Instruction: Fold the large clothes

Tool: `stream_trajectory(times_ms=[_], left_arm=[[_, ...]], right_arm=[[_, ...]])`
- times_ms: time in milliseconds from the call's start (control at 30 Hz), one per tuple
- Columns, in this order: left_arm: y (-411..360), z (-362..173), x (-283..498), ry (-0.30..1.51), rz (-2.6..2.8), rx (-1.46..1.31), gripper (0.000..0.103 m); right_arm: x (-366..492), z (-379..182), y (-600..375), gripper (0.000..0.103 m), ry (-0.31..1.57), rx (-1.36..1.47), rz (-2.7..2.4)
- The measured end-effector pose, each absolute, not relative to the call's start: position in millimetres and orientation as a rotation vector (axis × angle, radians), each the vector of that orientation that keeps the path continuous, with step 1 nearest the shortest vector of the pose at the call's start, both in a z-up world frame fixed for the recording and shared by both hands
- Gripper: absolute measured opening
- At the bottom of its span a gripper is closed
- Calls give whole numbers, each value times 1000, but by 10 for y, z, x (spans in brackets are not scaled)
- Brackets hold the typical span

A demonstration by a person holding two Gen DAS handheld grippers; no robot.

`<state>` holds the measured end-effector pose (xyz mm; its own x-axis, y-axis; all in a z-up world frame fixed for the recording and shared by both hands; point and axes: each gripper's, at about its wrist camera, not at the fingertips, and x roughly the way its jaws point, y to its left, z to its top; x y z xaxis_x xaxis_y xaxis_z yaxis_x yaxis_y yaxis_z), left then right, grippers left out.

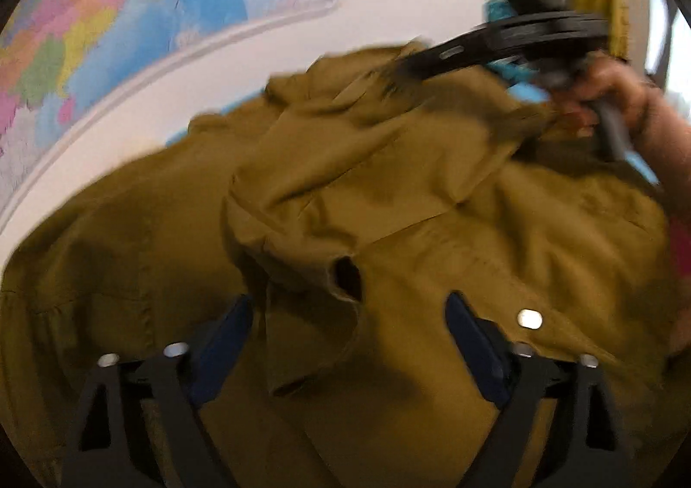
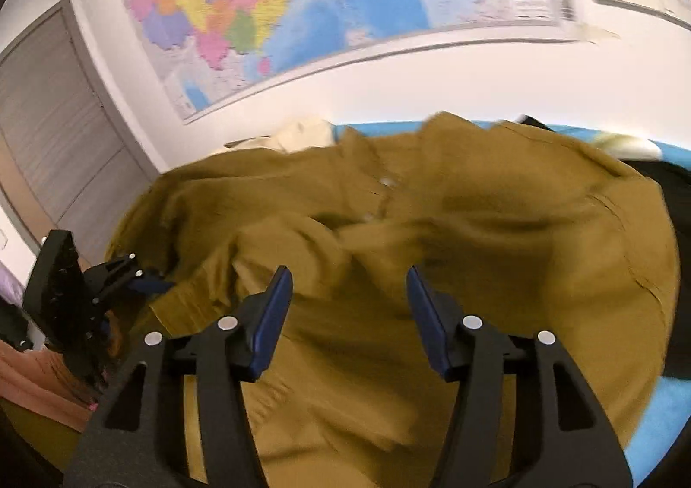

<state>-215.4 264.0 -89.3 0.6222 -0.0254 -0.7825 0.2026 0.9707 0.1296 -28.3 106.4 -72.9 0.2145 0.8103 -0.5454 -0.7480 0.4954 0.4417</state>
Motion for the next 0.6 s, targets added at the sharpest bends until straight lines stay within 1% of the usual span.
stream_trajectory(times_ms=[33, 67, 100, 133, 200, 233, 333, 367, 433, 567, 600], left_arm=[[2735, -903, -2062, 917, -111, 183, 44], [2865, -890, -1977, 941, -92, 121, 34], [3038, -841, -1911, 944, -101, 25, 22], [3187, -787, -1875, 934, -99, -44, 14], [3581, -679, -1797, 934, -35, -171, 11], [3703, -670, -1769, 937, -6, -205, 6], [4060, -740, -1693, 985, -1, -359, 5], [4094, -778, -1678, 997, 0, -374, 6], [4069, -806, -1657, 1017, 27, -355, 7], [3919, -762, -1649, 1029, 40, -318, 10], [3891, -756, -1653, 1026, 38, -313, 15]], right_arm=[[-292, -723, 1024, 55, 806, 84, 1069], [-272, -709, 972, 55, 788, 63, 1034], [-250, -712, 933, 55, 778, 44, 1010], [-212, -711, 910, 55, 770, 15, 981], [-95, -744, 848, 53, 772, -19, 919], [-14, -789, 798, 54, 776, -44, 879], [311, -1018, 745, 52, 852, -43, 771], [415, -1122, 707, 48, 891, -20, 763], [500, -1227, 646, 45, 931, 27, 762], [332, -1037, 572, 47, 872, 72, 794], [250, -952, 600, 47, 848, 76, 824]])
